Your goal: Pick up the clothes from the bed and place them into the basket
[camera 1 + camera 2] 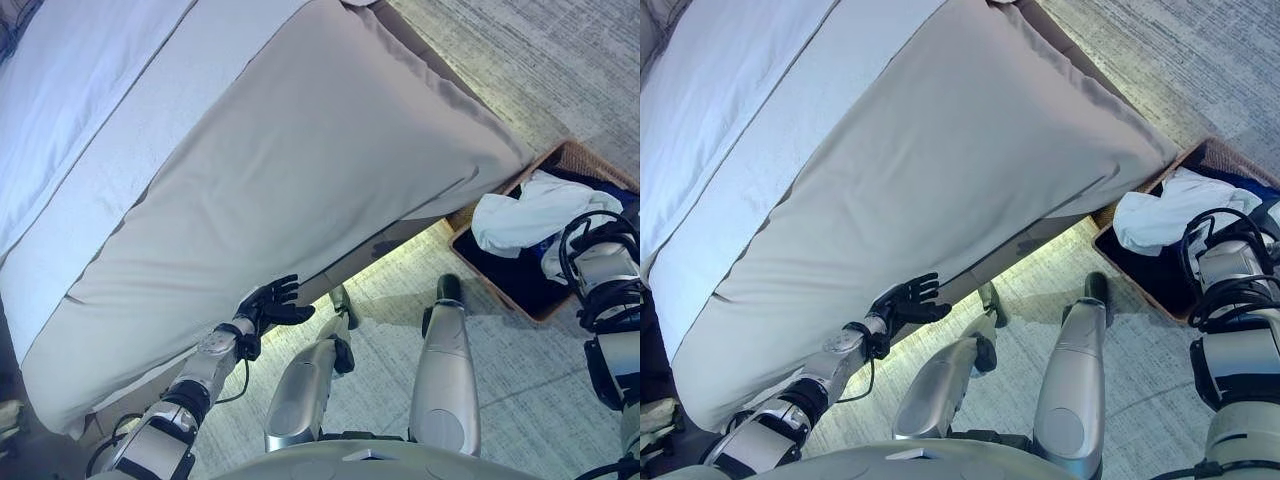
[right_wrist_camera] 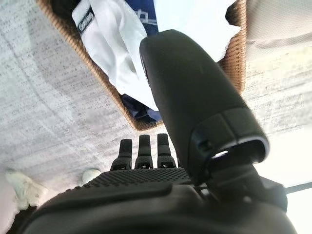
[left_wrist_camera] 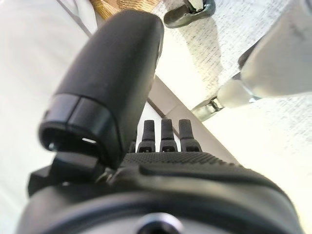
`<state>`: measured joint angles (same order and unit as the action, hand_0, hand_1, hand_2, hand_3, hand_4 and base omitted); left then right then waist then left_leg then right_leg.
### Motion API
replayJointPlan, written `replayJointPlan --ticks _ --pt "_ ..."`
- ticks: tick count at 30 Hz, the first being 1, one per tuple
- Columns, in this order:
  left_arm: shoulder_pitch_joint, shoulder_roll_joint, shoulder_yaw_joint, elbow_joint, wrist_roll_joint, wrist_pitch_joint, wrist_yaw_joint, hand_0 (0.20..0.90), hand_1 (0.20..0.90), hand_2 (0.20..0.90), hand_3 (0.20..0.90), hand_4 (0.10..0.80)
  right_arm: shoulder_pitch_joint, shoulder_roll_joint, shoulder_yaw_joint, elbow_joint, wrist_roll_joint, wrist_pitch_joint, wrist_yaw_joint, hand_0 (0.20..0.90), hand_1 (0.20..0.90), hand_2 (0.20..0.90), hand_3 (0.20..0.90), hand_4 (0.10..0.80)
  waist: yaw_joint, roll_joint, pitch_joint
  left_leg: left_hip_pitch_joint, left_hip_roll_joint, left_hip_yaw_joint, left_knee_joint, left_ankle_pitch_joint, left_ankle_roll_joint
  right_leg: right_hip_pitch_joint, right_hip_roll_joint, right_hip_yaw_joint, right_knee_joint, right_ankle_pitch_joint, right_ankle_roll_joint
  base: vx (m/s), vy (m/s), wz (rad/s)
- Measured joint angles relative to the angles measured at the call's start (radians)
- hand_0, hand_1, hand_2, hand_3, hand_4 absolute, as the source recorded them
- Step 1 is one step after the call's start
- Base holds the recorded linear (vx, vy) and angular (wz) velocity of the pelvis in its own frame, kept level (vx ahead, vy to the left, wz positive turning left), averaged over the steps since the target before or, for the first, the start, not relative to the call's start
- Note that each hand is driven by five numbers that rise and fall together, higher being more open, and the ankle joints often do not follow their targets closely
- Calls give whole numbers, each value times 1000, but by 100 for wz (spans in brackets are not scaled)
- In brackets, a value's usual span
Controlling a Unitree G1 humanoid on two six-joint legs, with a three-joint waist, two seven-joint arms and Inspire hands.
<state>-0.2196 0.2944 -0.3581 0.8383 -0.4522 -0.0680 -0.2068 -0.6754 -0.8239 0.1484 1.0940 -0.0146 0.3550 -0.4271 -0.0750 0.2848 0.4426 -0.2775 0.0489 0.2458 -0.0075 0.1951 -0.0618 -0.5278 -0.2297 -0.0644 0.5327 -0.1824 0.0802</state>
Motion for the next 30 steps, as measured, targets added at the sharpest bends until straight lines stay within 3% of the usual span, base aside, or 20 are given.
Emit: replayJointPlan --ticks 6,10,14,17,20,21,30 --pt "25 -4 9 3 2 22 3 900 900 900 900 800 153 16 -39 -64 32 -71 17 900 900 900 900 800 2 -1 1 77 24 -20 -44 -1 1 151 32 -51 -148 54 5 42 43 8" --pt "35 -16 53 10 38 42 4 900 900 900 900 800 311 111 -71 -142 35 -124 39 900 900 900 900 800 4 -24 3 157 39 -46 -80 -4 4 298 56 -95 -276 91 20 147 12 15" --pt "77 -3 102 49 90 48 21 900 900 900 900 800 415 262 -69 -150 33 -171 96 900 900 900 900 800 11 -118 -42 214 51 -52 -80 -12 7 416 75 -122 -381 119 21 174 43 10" --pt "119 8 130 135 150 66 30 900 900 900 900 800 488 392 -41 -105 22 -185 141 900 900 900 900 800 24 -243 -144 263 55 -54 -80 -12 7 540 92 -143 -525 168 24 166 113 9" --pt "160 16 132 218 198 78 48 900 900 900 900 800 536 471 -14 -60 13 -196 180 900 900 900 900 800 30 -326 -252 303 57 -58 -81 -42 -7 626 105 -160 -613 182 19 100 110 9" --pt "162 16 132 227 206 88 49 900 900 900 900 800 545 483 -14 -55 13 -204 190 900 900 900 900 800 29 -337 -269 311 57 -60 -81 -45 -9 638 105 -164 -621 182 19 77 101 12" --pt "210 4 141 294 259 94 45 900 900 900 900 800 620 549 -6 15 52 -303 330 900 900 900 900 800 54 -314 -377 351 54 -58 -86 -88 -16 679 103 -167 -625 182 18 36 63 2"
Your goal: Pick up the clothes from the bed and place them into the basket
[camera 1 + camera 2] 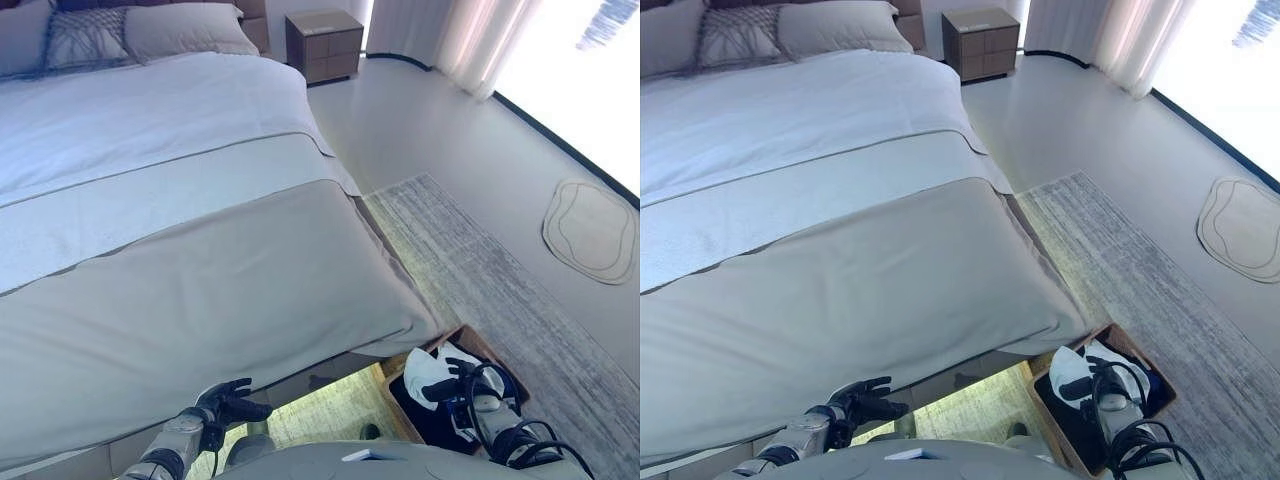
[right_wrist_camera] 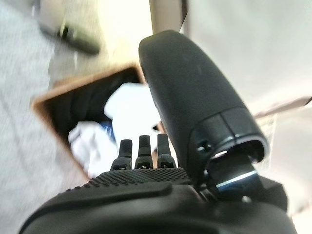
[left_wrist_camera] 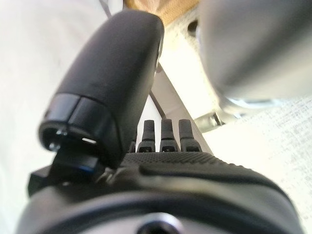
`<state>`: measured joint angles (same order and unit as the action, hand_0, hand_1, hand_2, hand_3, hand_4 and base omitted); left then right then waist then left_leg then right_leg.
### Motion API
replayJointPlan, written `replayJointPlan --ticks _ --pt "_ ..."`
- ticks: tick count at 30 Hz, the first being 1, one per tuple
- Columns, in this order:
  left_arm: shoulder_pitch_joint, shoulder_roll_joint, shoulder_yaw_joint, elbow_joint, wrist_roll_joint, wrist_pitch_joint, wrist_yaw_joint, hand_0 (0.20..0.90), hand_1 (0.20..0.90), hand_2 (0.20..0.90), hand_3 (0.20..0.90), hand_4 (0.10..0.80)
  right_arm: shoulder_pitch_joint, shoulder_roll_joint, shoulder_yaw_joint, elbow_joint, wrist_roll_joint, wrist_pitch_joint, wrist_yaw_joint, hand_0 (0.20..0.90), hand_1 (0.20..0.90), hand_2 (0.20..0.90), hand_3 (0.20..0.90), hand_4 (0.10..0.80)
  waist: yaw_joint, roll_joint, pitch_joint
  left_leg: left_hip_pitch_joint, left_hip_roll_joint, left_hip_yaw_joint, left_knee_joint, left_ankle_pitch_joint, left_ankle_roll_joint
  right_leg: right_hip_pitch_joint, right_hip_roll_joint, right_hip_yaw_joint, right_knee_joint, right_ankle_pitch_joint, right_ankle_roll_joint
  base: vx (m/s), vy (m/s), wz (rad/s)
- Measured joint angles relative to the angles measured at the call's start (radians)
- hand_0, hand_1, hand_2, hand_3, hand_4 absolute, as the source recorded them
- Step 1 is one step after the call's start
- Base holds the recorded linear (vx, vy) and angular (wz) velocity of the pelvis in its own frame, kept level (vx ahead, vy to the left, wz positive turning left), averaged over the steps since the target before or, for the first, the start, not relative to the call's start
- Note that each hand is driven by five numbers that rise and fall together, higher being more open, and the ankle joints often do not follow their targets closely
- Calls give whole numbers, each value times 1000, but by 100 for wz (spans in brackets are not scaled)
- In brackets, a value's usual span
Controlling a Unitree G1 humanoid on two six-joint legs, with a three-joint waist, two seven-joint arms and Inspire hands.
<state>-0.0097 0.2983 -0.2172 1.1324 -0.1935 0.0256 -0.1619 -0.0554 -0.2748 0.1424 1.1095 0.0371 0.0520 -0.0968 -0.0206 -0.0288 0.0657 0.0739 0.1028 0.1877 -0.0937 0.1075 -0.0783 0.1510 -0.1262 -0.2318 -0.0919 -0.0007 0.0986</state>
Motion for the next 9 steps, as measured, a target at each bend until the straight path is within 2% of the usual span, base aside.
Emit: replayJointPlan --ticks 3,9 --pt "4 -16 2 31 3 -3 0 900 900 900 900 800 23 7 27 25 1 -29 20 900 900 900 900 800 0 16 -12 9 1 -3 0 -2 3 10 0 -1 0 0 0 -26 49 3" --pt "14 -28 1 53 31 -8 -2 900 900 900 900 800 58 14 69 59 -40 -63 115 900 900 900 900 800 -1 14 -20 17 2 -3 -1 -1 5 18 1 2 -4 -5 1 -5 11 0"
